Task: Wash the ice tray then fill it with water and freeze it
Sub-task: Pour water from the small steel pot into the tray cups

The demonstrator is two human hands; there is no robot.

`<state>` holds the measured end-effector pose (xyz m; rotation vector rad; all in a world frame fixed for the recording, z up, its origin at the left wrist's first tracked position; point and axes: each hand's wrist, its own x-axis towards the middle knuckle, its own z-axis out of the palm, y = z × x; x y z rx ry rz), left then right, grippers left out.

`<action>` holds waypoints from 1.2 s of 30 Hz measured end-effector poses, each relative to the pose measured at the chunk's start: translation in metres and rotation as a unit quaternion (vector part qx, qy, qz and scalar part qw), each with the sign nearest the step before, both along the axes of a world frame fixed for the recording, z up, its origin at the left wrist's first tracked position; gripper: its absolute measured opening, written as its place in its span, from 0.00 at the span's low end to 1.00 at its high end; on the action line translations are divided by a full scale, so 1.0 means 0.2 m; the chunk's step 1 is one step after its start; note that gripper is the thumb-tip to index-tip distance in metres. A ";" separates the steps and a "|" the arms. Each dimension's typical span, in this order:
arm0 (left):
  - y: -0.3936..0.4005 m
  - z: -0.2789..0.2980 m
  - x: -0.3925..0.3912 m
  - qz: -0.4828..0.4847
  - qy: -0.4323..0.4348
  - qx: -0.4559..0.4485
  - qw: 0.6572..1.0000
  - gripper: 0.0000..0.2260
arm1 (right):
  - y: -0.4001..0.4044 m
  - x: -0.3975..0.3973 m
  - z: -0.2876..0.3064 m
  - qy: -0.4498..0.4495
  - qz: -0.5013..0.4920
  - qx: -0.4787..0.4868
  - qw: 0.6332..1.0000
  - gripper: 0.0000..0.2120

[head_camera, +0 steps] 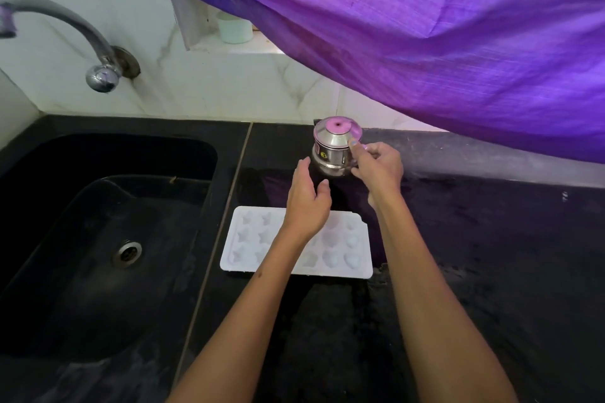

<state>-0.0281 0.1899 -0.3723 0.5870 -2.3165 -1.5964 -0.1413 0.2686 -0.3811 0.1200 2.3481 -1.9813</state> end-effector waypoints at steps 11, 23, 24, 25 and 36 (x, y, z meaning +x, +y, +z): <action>0.31 -0.04 0.22 -0.049 0.025 0.004 0.998 0.26 | 0.43 0.40 0.17 0.035 -0.052 0.074 0.995 0.16; 0.53 -0.17 0.33 -0.103 0.062 0.083 0.989 0.22 | 0.60 0.51 0.16 0.025 -0.034 0.217 0.975 0.14; 0.53 -0.18 0.33 -0.099 0.061 0.089 0.989 0.22 | 0.60 0.51 0.17 0.027 -0.030 0.223 0.974 0.14; 0.53 -0.18 0.32 -0.095 0.059 0.092 0.989 0.22 | 0.59 0.51 0.17 0.029 -0.025 0.228 0.973 0.14; 0.55 -0.25 0.26 -0.089 0.066 0.093 0.990 0.21 | 0.57 0.51 0.25 0.031 0.012 0.265 0.964 0.16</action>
